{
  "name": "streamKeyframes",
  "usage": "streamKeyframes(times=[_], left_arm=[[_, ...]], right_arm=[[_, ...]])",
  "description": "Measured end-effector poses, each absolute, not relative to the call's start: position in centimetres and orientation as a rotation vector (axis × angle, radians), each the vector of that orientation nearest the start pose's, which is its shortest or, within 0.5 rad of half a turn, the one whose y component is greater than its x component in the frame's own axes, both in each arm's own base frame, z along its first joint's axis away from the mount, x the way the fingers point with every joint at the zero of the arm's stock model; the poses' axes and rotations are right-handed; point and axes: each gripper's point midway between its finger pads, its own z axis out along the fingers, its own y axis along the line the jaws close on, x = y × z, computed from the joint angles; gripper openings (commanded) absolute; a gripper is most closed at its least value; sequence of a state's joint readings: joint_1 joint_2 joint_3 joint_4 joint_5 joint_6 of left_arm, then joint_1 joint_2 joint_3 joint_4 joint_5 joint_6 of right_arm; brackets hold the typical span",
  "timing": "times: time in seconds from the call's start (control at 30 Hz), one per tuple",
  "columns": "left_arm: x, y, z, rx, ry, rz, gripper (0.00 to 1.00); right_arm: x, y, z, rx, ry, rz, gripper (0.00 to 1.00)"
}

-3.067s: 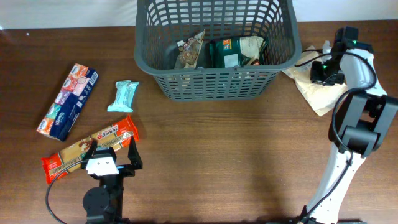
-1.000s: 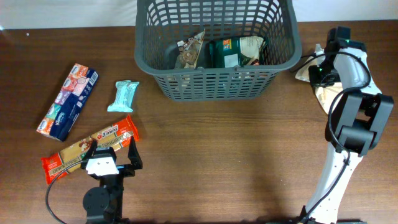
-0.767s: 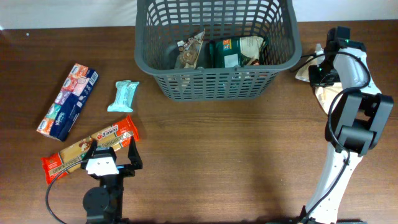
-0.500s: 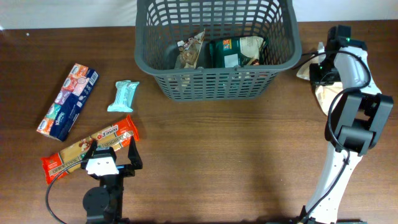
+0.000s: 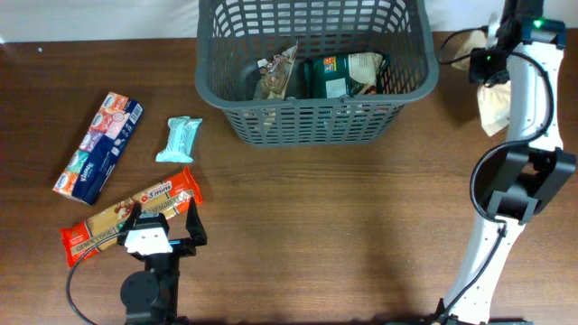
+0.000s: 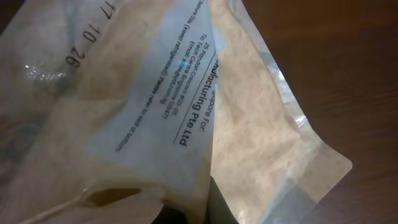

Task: Pack container
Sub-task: 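Lift the beige pouch and carry it over the basket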

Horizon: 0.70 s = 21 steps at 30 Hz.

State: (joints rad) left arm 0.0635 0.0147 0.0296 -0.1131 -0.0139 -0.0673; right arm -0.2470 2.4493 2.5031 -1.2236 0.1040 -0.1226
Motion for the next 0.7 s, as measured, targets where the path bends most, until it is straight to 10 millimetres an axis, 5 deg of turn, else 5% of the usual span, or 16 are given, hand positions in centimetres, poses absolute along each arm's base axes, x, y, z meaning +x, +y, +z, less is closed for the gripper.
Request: streamKeyframes(times=[0.3, 0.7], left_arm=[[24.4, 1.8, 15.7, -0.120, 1.665, 0.009, 0.99], [24.4, 1.8, 15.7, -0.120, 1.665, 0.009, 0.99]], right_arm=[[54.5, -15.6, 17.7, 0.245, 2.649, -0.249, 0.04], [53.7, -15.3, 27.3, 0.251, 2.444, -0.262, 0.04]])
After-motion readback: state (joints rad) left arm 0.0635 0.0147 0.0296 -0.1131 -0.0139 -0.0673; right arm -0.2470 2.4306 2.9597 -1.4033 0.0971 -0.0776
